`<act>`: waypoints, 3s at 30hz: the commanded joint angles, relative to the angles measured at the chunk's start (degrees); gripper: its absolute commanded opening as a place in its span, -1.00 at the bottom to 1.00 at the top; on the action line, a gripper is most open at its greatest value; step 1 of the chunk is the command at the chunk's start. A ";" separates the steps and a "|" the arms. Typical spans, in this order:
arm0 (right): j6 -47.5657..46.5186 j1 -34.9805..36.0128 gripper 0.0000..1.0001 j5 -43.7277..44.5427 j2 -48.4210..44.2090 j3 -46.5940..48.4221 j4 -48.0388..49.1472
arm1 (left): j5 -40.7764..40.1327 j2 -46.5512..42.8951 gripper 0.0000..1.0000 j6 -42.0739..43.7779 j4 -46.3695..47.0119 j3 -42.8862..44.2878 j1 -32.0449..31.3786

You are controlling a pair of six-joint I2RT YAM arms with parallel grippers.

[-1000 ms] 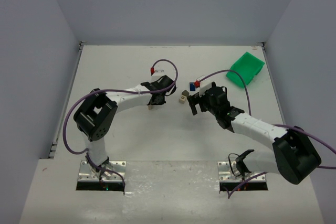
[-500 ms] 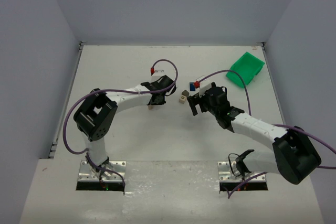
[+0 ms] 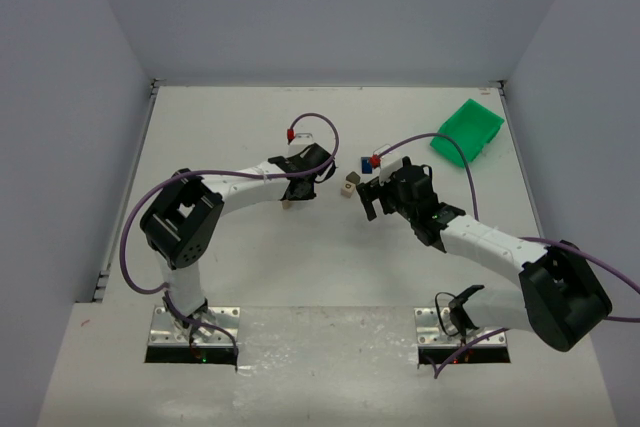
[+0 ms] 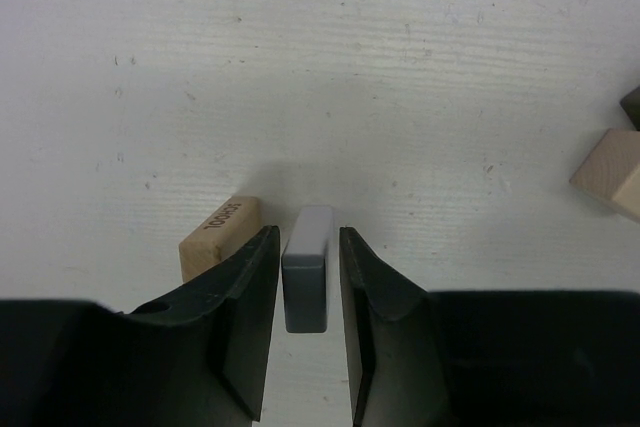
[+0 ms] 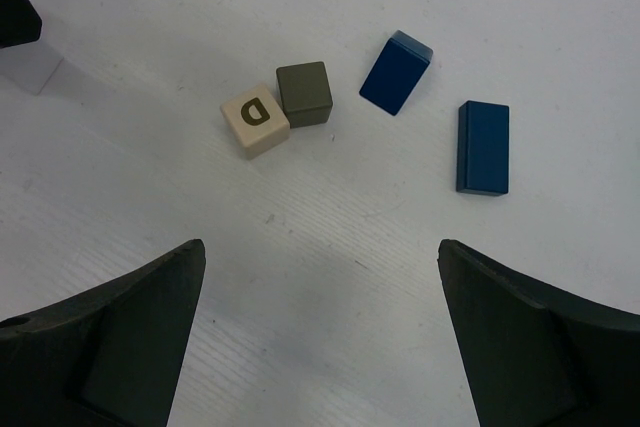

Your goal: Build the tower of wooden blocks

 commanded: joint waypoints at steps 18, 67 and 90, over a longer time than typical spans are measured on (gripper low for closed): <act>-0.52 -0.15 0.97 -0.46 -1.03 2.72 0.65 | -2.78 -6.85 -0.13 2.81 0.13 3.67 0.22; -4.47 -22.08 0.86 -14.20 39.00 36.53 -19.90 | 2.06 -37.41 1.00 -5.49 21.58 -21.80 26.94; -17.92 -17.76 -0.63 -18.52 28.96 37.59 -21.68 | 5.24 -40.03 1.00 -4.22 23.68 -23.94 26.94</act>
